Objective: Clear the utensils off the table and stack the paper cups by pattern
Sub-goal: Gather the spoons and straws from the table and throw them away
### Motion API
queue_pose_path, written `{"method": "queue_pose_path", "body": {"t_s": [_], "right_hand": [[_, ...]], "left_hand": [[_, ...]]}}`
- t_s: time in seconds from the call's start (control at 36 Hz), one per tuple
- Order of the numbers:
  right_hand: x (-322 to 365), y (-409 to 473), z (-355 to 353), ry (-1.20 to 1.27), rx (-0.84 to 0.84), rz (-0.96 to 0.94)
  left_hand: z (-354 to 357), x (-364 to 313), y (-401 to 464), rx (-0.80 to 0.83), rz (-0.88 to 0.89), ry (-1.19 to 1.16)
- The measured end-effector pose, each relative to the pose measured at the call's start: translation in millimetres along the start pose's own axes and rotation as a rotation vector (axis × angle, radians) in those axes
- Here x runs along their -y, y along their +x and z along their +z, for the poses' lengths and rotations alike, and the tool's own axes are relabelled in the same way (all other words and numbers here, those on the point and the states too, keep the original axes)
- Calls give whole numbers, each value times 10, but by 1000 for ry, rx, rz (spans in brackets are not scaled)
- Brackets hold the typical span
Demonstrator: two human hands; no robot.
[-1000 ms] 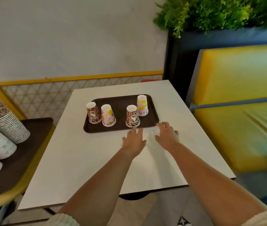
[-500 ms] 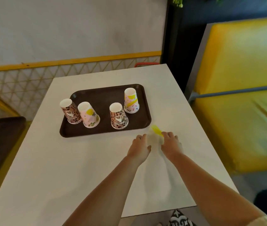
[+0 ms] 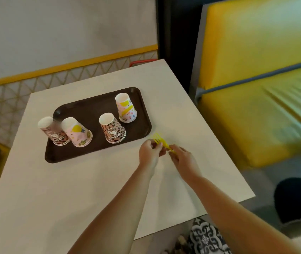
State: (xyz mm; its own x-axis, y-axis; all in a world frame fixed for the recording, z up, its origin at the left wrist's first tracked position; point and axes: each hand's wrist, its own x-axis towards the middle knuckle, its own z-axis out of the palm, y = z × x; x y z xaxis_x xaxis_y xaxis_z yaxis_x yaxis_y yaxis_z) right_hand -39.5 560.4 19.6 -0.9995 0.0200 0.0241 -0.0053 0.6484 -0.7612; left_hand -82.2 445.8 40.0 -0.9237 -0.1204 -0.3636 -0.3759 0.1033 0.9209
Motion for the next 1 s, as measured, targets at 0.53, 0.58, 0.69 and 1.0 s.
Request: {"method": "queue_pose_path", "body": {"t_s": [0.53, 0.58, 0.69, 1.0], "right_hand": [[-1191, -2069, -1289, 265, -882, 402], [-1509, -2306, -1334, 295, -901, 486], [-2232, -2821, -1287, 300, -930, 687], [-3914, -3541, -944, 215, -823, 1141]], "left_hand": [[2526, 454, -1780, 719, 166, 177], [2818, 757, -1945, 759, 140, 232], [3275, 1476, -2222, 759, 40, 301], [4164, 3096, -2501, 1028, -144, 674]]}}
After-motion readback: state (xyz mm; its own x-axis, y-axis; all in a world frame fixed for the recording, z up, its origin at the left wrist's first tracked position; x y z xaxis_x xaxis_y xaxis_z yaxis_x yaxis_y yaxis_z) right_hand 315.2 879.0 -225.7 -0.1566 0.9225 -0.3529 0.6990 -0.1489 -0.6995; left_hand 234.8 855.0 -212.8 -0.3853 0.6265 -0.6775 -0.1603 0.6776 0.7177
